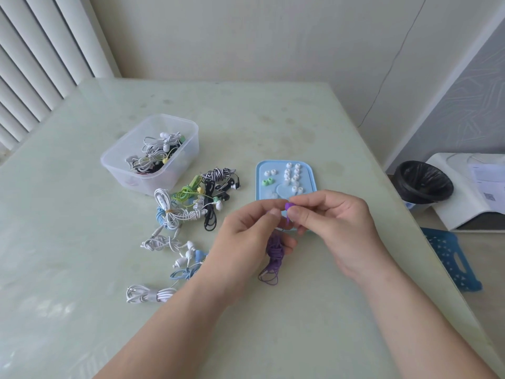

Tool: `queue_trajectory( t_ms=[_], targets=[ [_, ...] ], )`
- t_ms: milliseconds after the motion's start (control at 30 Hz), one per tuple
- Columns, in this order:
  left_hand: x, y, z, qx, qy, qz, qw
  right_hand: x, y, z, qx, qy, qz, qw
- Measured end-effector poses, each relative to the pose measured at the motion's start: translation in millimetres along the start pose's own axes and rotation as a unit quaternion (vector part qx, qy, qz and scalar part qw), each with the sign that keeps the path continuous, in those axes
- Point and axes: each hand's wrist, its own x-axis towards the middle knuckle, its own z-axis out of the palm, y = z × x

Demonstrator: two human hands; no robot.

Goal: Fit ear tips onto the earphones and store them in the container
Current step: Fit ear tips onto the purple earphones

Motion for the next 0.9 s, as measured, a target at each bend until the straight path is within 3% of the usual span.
queue_trajectory(
  t_ms=[200, 300, 367, 433, 533, 767, 833, 900],
  targets=[
    [4.0, -8.0, -6.4, -0.023, 0.024, 0.005, 0.999, 0.1, 4.2, -2.6, -0.080, -0.027, -0.009, 0.996],
    [7.2, -9.0, -6.4, -0.060, 0.049, -0.012, 0.997, 5.4, 3.5, -8.3, -0.120, 0.042, -0.022, 0.992],
    [8.4, -9.6, -4.9, -0.072, 0.059, -0.016, 0.995, 14.9, 5.8, -15.8, -0.188, 0.111, -0.046, 0.975],
    [8.9, -10.5, -4.4, -0.075, 0.061, -0.017, 0.995, 26.0, 7.4, -20.6, -0.266, 0.128, -0.041, 0.955],
    [8.7, -10.0, -4.9, -0.085, 0.057, -0.017, 0.995, 38.9, 8.3, -20.3, -0.356, 0.094, -0.013, 0.930],
    [9.1, -8.6, -4.4, -0.095, 0.060, -0.017, 0.993, 50.0, 12.7, -17.8, -0.497, 0.052, -0.076, 0.863],
    [8.2, -8.4, -5.0, -0.097, 0.063, -0.014, 0.993, 47.3, 13.6, -18.1, -0.465, 0.063, -0.088, 0.878],
    [7.3, -7.8, -4.4, -0.093, 0.067, -0.002, 0.993, 40.3, 8.8, -15.5, -0.325, 0.064, -0.056, 0.942]
  ],
)
